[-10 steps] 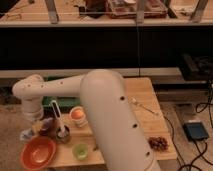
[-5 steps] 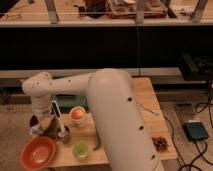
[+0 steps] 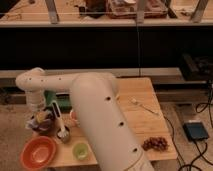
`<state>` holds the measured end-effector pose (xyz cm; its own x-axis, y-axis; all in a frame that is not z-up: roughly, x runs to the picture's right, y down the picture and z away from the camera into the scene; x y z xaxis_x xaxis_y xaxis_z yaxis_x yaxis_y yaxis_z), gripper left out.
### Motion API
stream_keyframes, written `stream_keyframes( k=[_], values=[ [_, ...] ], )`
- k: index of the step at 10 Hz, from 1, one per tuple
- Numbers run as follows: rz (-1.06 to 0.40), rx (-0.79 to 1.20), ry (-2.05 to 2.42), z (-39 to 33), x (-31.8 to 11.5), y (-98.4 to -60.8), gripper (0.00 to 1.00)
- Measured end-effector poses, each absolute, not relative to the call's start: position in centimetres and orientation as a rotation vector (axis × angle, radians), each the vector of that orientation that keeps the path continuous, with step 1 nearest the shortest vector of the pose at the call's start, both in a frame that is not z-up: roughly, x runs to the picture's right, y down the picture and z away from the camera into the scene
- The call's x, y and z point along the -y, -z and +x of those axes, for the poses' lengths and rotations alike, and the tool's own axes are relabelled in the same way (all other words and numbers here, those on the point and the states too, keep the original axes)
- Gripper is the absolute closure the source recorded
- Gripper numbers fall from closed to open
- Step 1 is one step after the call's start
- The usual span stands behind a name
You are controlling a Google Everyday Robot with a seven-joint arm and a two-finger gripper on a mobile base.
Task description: Wipe purple bowl with towel
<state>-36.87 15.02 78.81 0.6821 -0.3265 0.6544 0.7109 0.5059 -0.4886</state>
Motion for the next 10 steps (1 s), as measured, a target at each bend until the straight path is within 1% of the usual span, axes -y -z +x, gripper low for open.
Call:
stream_keyframes(
  k=[2, 5, 7, 9, 10],
  values=[
    [-0.824, 0.551, 0.688, -38.2, -15.8, -78.5, 1.00],
    [-0.797, 0.602, 0.730, -39.9, -17.8, -75.7, 1.00],
    [-0.782, 0.629, 0.758, -40.9, -18.2, -74.1, 1.00],
    [-0.791, 0.644, 0.751, -40.3, -19.0, -73.5, 1.00],
    [-0.804, 0.649, 0.718, -38.6, -19.7, -73.3, 1.00]
  ],
)
